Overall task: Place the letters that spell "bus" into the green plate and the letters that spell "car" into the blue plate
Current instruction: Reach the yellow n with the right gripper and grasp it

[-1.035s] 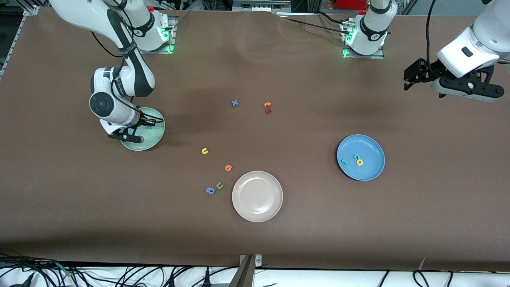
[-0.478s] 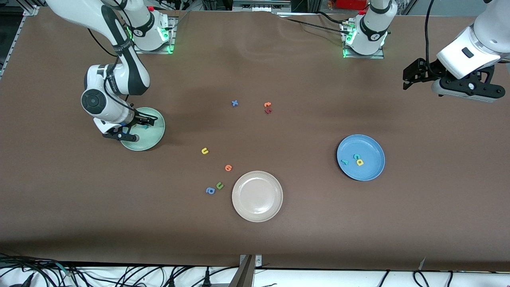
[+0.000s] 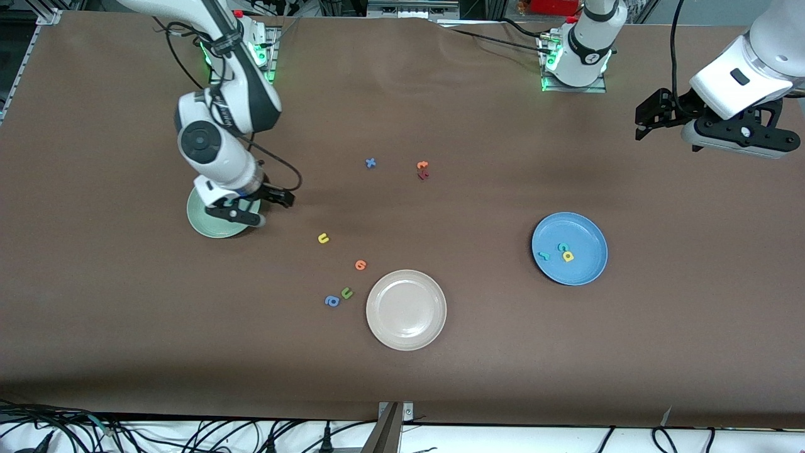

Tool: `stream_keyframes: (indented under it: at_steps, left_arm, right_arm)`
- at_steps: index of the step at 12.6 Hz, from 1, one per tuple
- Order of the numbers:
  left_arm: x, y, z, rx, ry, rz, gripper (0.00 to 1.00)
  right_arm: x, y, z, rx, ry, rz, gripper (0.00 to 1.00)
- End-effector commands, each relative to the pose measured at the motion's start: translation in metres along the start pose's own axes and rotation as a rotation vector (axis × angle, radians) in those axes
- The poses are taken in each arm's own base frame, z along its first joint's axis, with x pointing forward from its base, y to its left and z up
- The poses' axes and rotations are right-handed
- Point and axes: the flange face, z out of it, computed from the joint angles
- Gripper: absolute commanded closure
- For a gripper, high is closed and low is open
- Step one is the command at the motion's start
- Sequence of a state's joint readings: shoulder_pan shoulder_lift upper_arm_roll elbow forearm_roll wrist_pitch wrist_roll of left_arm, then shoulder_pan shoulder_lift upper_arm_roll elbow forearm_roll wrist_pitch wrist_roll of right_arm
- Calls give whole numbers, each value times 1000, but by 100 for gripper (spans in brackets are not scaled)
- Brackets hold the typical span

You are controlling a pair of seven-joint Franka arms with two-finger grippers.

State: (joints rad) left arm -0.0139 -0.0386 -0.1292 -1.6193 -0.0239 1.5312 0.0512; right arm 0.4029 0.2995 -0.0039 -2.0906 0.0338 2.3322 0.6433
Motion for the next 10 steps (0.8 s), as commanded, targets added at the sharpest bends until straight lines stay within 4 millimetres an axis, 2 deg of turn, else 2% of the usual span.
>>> stream_keyframes:
  at_steps: [1, 4, 6, 8, 10]
  left_arm:
    - [3, 1, -6, -26, -4, -13, 0]
    - [2, 4, -5, -14, -17, -6, 0]
    - [1, 6, -6, -13, -16, -3, 0]
    - [2, 6, -5, -14, -17, -3, 0]
    - [2, 6, -6, -15, -16, -2, 0]
  right_arm:
    - [27, -41, 16, 16, 1, 139, 2]
    - [36, -65, 50, 52, 6, 342, 2]
    - [30, -86, 69, 105, -9, 429, 2]
    - [25, -92, 83, 109, -9, 459, 2]
    - [24, -92, 88, 103, -15, 463, 2]
